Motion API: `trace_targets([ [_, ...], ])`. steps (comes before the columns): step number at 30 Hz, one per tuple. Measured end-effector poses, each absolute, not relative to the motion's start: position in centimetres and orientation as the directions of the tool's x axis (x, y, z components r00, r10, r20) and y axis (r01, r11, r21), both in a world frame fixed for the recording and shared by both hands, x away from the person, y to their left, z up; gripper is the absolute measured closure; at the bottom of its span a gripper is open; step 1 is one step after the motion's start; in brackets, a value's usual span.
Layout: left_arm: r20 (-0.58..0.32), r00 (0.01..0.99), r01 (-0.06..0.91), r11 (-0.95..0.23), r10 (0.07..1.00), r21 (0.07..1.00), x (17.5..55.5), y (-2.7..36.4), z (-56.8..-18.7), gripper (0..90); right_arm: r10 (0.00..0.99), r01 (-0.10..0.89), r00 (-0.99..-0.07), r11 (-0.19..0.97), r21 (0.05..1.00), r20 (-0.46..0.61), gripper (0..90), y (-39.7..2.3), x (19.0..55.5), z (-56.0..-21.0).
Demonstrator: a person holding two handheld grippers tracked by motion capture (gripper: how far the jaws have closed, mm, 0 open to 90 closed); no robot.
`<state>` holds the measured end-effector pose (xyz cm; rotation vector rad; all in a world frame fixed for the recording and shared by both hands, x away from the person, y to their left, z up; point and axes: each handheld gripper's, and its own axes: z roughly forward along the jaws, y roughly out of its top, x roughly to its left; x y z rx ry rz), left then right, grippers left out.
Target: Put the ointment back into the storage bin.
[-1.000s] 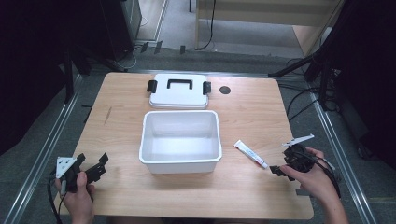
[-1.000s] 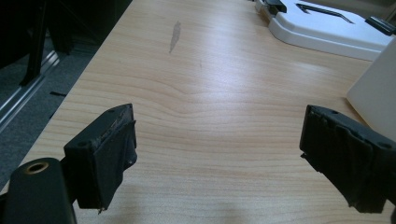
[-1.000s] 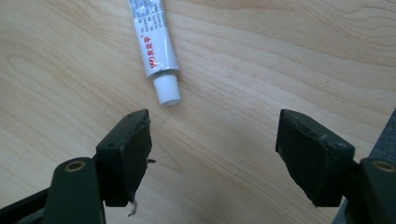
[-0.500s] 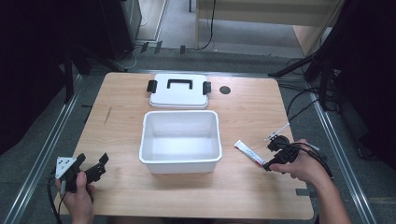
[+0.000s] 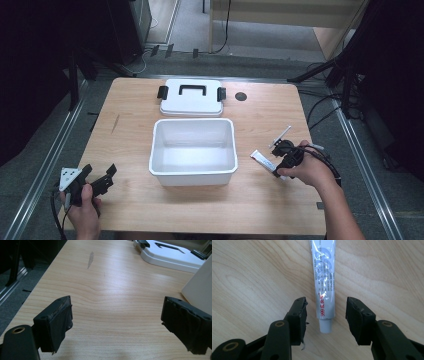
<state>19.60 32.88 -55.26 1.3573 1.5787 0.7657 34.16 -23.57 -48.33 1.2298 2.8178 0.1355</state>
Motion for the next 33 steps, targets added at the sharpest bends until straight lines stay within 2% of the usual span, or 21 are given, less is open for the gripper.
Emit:
trace_targets([
  [12,-0.234,0.000,0.426,0.211,0.972,0.880,19.6,33.0,-55.3,10.8,0.719,0.716,-0.695,0.694,0.075,-0.011,55.2,-22.0,35.3,-49.1],
  [23,-0.239,-0.002,0.429,0.216,0.971,0.877,19.7,33.0,-55.3,11.1,0.717,0.716,-0.696,0.697,0.042,-0.029,64.4,-21.0,36.2,-49.9],
  [26,-0.238,-0.001,0.431,0.215,0.971,0.876,19.7,33.0,-55.3,11.2,0.713,0.712,-0.699,0.701,0.045,-0.043,69.5,-20.9,36.4,-49.9],
  [33,-0.238,0.000,0.432,0.214,0.971,0.876,19.7,33.0,-55.3,11.4,0.714,0.713,-0.698,0.700,0.034,-0.049,70.6,-20.7,36.4,-50.1],
])
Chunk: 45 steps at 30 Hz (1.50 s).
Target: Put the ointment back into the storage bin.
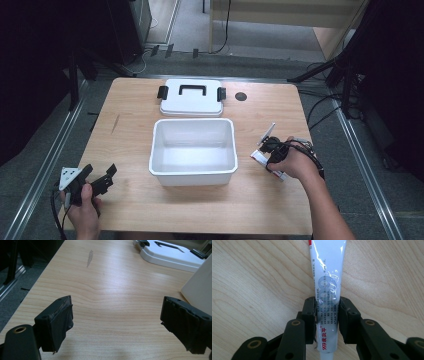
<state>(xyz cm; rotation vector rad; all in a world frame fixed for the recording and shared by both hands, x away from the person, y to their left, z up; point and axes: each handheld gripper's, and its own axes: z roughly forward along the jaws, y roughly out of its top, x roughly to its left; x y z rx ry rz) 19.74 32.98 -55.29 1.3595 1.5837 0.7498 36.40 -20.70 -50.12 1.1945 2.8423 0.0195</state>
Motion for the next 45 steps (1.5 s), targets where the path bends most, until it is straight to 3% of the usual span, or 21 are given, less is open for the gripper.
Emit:
trace_targets([
  [23,-0.250,-0.007,0.437,0.227,0.968,0.870,19.8,33.0,-55.3,11.8,0.727,0.725,-0.686,0.687,0.043,-0.031,72.1,-20.5,36.5,-49.4],
  [45,-0.253,-0.006,0.440,0.230,0.968,0.868,19.9,33.1,-55.3,12.1,0.740,0.738,-0.671,0.663,0.126,0.034,71.9,-16.6,37.1,-39.2],
])
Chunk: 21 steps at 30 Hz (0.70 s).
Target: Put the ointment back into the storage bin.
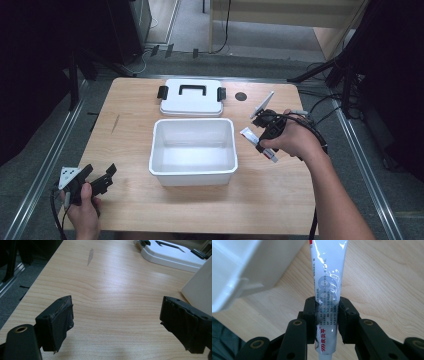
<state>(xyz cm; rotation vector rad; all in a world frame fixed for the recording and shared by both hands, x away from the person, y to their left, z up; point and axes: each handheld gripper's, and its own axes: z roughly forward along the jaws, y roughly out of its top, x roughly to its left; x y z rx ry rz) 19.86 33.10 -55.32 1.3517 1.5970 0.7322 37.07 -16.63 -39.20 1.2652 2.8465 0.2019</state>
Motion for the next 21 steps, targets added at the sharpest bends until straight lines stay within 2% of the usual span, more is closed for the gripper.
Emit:
trace_targets([
  [10,-0.257,-0.006,0.441,0.233,0.966,0.867,19.9,33.1,-55.3,12.2,0.717,0.711,-0.697,0.686,0.155,0.023,71.9,-14.3,37.1,-35.1],
  [21,-0.259,-0.007,0.443,0.235,0.966,0.865,19.9,33.2,-55.3,12.3,0.692,0.685,-0.721,0.706,0.179,0.031,71.9,-11.3,36.9,-32.5],
])
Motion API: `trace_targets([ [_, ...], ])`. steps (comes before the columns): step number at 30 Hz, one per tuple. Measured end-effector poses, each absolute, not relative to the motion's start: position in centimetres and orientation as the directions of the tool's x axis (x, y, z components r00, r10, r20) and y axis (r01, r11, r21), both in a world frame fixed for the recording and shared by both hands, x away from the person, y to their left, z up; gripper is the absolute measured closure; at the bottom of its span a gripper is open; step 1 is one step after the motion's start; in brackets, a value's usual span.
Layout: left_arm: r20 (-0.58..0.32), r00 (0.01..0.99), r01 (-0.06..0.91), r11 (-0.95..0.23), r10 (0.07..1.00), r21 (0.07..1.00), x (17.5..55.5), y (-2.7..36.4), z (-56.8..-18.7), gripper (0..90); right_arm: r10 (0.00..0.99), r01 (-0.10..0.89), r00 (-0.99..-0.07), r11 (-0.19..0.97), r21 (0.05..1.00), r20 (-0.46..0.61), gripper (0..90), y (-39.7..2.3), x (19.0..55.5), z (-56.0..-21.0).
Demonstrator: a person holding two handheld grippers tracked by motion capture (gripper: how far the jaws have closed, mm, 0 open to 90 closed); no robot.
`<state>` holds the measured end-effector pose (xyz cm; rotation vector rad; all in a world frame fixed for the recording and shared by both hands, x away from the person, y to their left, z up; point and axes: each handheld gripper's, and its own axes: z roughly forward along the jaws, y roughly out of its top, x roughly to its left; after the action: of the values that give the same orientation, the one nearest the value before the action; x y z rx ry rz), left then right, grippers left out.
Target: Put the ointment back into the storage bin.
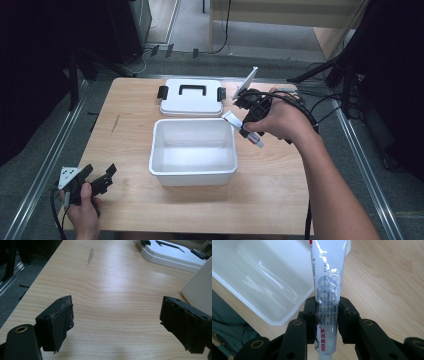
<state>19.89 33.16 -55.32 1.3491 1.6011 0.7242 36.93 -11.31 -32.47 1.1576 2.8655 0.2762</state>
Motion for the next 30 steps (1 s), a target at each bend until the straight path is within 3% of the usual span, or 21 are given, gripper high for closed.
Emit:
trace_targets([
  [17,-0.262,-0.007,0.445,0.238,0.965,0.864,19.9,33.2,-55.3,12.3,0.631,0.631,-0.773,0.753,0.187,0.067,71.9,-6.2,36.9,-33.4],
  [30,-0.270,-0.006,0.444,0.244,0.963,0.862,19.9,33.2,-55.3,12.3,0.602,0.605,-0.795,0.775,0.181,0.078,71.8,-3.7,37.8,-36.7],
])
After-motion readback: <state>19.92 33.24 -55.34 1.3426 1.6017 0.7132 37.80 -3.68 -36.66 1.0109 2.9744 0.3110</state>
